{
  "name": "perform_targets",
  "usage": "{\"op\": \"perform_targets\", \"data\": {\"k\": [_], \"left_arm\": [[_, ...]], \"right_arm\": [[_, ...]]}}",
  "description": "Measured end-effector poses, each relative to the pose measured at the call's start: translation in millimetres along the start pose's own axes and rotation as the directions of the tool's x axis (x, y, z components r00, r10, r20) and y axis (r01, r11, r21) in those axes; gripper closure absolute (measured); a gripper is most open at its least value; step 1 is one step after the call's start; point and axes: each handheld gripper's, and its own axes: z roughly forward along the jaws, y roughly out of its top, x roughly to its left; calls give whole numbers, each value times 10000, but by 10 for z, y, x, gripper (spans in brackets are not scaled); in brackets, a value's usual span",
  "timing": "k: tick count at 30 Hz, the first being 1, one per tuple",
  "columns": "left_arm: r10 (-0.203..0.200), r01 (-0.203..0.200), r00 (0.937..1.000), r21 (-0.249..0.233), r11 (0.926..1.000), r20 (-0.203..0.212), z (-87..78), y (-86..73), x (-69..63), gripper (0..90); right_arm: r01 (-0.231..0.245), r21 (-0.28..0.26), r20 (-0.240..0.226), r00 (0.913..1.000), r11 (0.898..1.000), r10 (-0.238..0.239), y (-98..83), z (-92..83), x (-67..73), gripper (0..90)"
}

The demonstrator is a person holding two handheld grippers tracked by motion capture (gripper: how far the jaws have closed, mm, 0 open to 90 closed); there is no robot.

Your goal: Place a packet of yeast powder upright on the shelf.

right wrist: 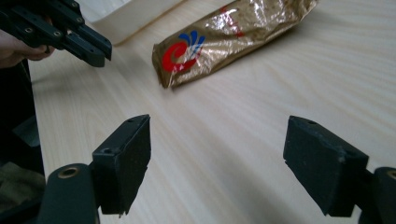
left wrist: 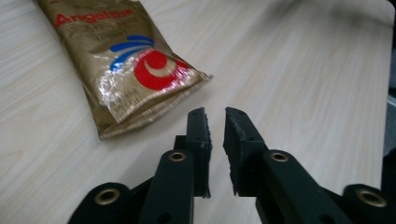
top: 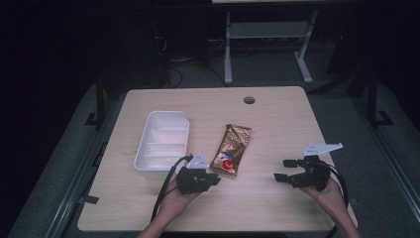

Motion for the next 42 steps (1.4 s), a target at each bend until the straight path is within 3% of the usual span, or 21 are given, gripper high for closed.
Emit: {"op": "perform_targets", "data": {"k": [3, 6, 12, 17, 22, 26, 33, 37, 42], "left_arm": [[25, -24, 9999, 54, 10000, -151, 54, 94, 43, 843], [126, -103, 9978, 343, 9994, -650, 134, 156, 80, 882], [-288, 351, 9956, 697, 9970, -894, 305, 258, 204, 896], [-128, 238, 9936, 974, 9950, -1122, 383, 384, 252, 897], [-216, 348, 9931, 1136, 9929, -1153, 453, 473, 291, 896], [-272, 435, 9920, 1314, 9904, -1234, 506, 503, 310, 896], [-305, 492, 9918, 1508, 9873, -1242, 574, 499, 323, 896], [-382, 567, 9915, 1490, 9872, -1242, 583, 493, 327, 896], [-323, 512, 9905, 1404, 9888, -1339, 582, 467, 317, 896]], "right_arm": [[-31, -144, -62, 10000, 9999, 30, 107, 48, -33, 229], [-9, -107, -113, 9999, 9999, 7, 196, 112, -57, 229], [-103, 82, -140, 9998, 9999, 105, 389, 289, -122, 223], [-235, 118, -108, 9997, 9997, 237, 488, 401, -162, 223], [-422, 26, -85, 9991, 9991, 422, 671, 473, -215, 222], [-256, 95, -85, 9996, 9996, 257, 945, 504, -247, 219], [-174, 454, 147, 9998, 9988, 168, 1207, 670, -319, 228], [-243, 482, 316, 9992, 9985, 228, 1246, 785, -384, 239], [-753, 856, 422, 9965, 9935, 719, 1236, 982, -496, 251]]}}
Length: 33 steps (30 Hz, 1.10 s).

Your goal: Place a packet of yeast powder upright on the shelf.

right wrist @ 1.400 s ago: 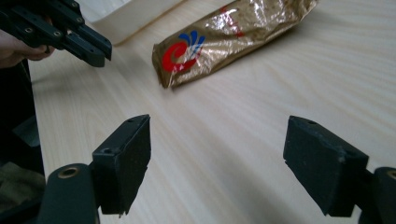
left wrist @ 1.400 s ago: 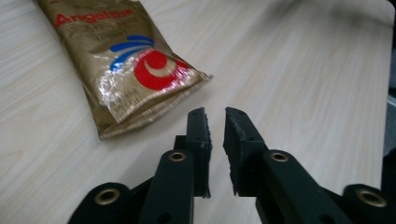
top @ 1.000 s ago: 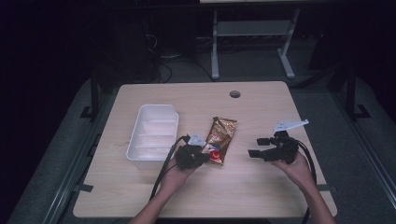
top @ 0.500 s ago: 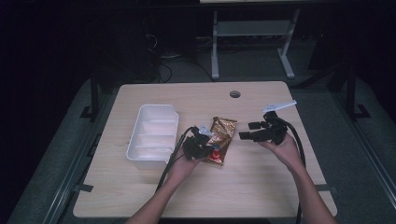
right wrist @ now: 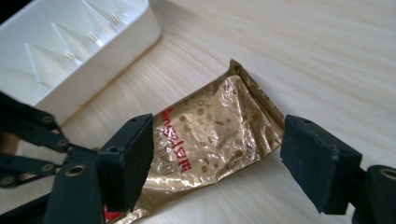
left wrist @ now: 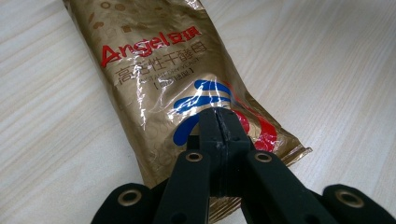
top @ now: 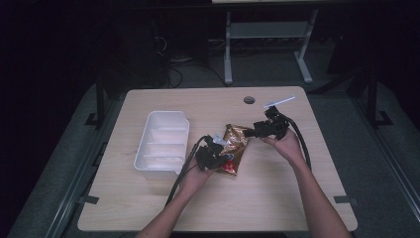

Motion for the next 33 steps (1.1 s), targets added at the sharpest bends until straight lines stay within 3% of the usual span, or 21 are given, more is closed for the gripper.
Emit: {"op": "perform_targets", "data": {"k": [6, 14, 19, 22, 23, 24, 25, 29, 32, 33], "left_arm": [[-14, 12, 9999, -201, 9998, -110, 3, -31, -23, 897], [-4, 0, 9998, -194, 9998, -197, 1, -44, -32, 897], [36, -39, 9998, -190, 9998, -187, 2, -44, -31, 897], [21, -25, 9999, -207, 9998, -162, 2, -45, -28, 897], [-6, 4, 9999, -229, 9997, -103, 1, -46, -25, 873], [-50, 50, 10000, -226, 9997, -27, -1, -45, -22, 873], [-40, 41, 10000, -199, 9998, 78, -4, -42, -21, 789], [-72, 71, 10000, -187, 9998, -17, -25, -37, -23, 682], [-731, 764, 9957, -580, 9954, 565, -69, -55, 24, 567], [-844, 889, 9944, -719, 9934, 636, -87, -57, 36, 567]], "right_arm": [[-613, 317, 369, 9975, 9976, 602, -23, 222, -144, 254], [-1033, 424, 833, 9915, 9937, 995, -55, 400, -267, 287], [-1258, 495, 241, 9919, 9908, 1247, -88, 490, -284, 469], [-1316, 425, -5, 9913, 9904, 1317, -101, 513, -275, 653], [-1278, 286, 14, 9918, 9914, 1278, -109, 508, -260, 765], [-1278, 286, 14, 9918, 9914, 1278, -109, 508, -260, 765], [-1092, 234, 137, 9940, 9937, 1089, -110, 498, -235, 844], [-922, 120, 212, 9955, 9957, 919, -111, 465, -212, 886], [-533, -227, 22, 9986, 9983, 534, -97, 360, -160, 890], [-533, -227, 22, 9986, 9983, 534, -97, 360, -160, 890]]}}
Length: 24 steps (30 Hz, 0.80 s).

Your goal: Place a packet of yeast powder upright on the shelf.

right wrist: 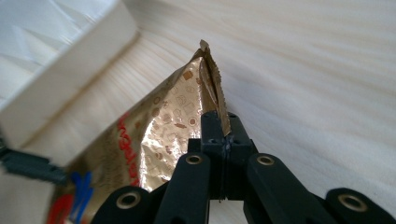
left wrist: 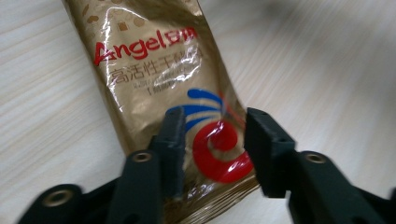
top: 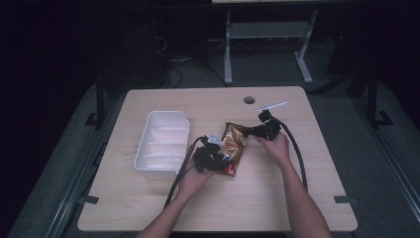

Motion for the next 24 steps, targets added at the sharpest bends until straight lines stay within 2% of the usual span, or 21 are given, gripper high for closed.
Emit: {"op": "perform_targets", "data": {"k": [1, 2, 3, 4, 5, 7, 10, 12, 14, 15, 16, 17, 19, 21, 23, 24], "left_arm": [[4, -11, 9996, -287, 9996, -273, -33, 4, 12, 483], [4, -11, 9996, -287, 9996, -273, -33, 4, 12, 435], [-60, 47, 9995, -430, 9991, -314, -48, 5, 25, 435], [-197, 182, 9995, -582, 9981, -263, -58, 6, 39, 382], [-281, 267, 9994, -659, 9975, -212, -66, 9, 51, 382], [-344, 326, 9992, -780, 9964, -221, -67, 11, 64, 318], [-505, 467, 9980, -942, 9945, -379, -52, 11, 102, 275], [-685, 654, 9973, -1020, 9926, -274, -34, 6, 146, 253], [-876, 865, 9961, -1086, 9903, -50, -4, 0, 186, 216], [-924, 928, 9957, -1020, 9904, 89, 14, 1, 203, 216], [-939, 963, 9952, -1029, 9900, 275, 31, 2, 221, 209], [-976, 1025, 9939, -1054, 9891, 507, 47, 3, 239, 209], [-1176, 1266, 9888, -986, 9870, 920, 88, 11, 264, 208], [-1217, 1323, 9859, -895, 9872, 1150, 117, 17, 277, 208], [-1080, 1211, 9850, -936, 9882, 1347, 129, 21, 266, 212], [-1028, 1179, 9829, -933, 9886, 1528, 130, 21, 263, 254]], "right_arm": [[138, -226, -214, 9997, 9996, -143, 9, -69, 31, 891], [138, -226, -214, 9997, 9996, -143, 9, -69, 31, 891], [292, -267, -228, 9993, 9992, -298, 17, -106, 59, 891], [665, -399, -267, 9974, 9970, -676, 36, -184, 128, 892], [665, -399, -267, 9974, 9970, -676, 36, -184, 128, 892], [1234, -649, -455, 9909, 9902, -1265, 67, -309, 242, 892], [1565, -751, -509, 9857, 9848, -1605, 82, -387, 320, 893], [1887, -760, -543, 9797, 9791, -1930, 91, -452, 388, 893], [2294, -907, -618, 9699, 9691, -2354, 104, -531, 473, 894], [2294, -907, -618, 9699, 9691, -2354, 104, -531, 473, 894], [2540, -997, -670, 9630, 9621, -2612, 114, -574, 523, 894], [2540, -997, -670, 9630, 9621, -2612, 114, -574, 523, 894], [2699, -1112, -757, 9573, 9564, -2790, 119, -616, 561, 894], [2841, -1175, -830, 9521, 9516, -2945, 117, -652, 588, 894], [2889, -1181, -970, 9488, 9500, -3006, 109, -682, 607, 894], [2966, -1205, -1105, 9444, 9474, -3098, 102, -704, 612, 894]]}}
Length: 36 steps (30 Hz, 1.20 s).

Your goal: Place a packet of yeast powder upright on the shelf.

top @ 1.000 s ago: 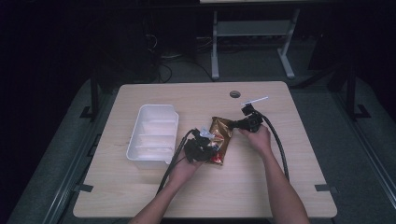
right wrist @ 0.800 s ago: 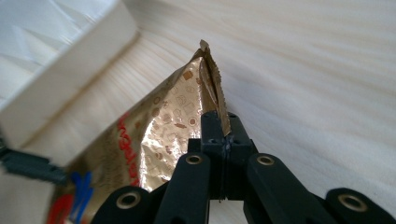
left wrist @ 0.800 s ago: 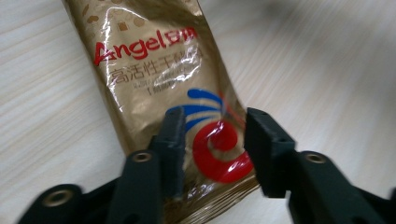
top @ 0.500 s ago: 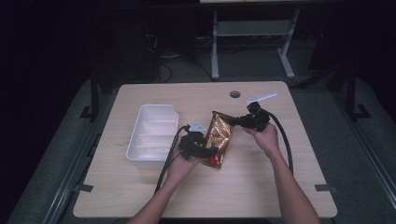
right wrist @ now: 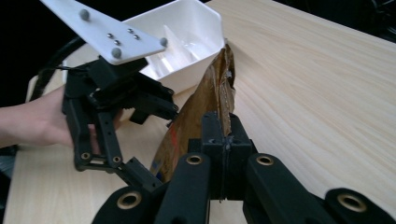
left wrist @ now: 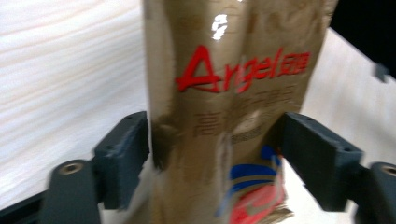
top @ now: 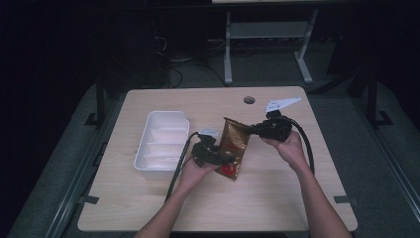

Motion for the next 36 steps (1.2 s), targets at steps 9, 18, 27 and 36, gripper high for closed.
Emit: {"op": "perform_targets", "data": {"k": [9, 18, 27, 36], "left_arm": [[189, -192, 9987, 67, 9998, 474, -52, -28, -45, 482], [303, -320, 9930, 130, 9994, 1139, -82, -98, -65, 650], [477, -485, 9928, 47, 9988, 1102, -90, -123, -69, 685], [761, -773, 9913, 70, 9970, 1071, -104, -134, -107, 700]], "right_arm": [[205, -162, -362, 9991, 9997, -211, 9, -49, 53, 892], [29, -287, -472, 9989, 9996, -43, -73, -79, 50, 883], [-611, -275, -816, 9949, 9978, 586, -153, -54, -8, 701], [-1203, 268, -1096, 9864, 9924, 1225, -220, 130, -76, 537]]}}
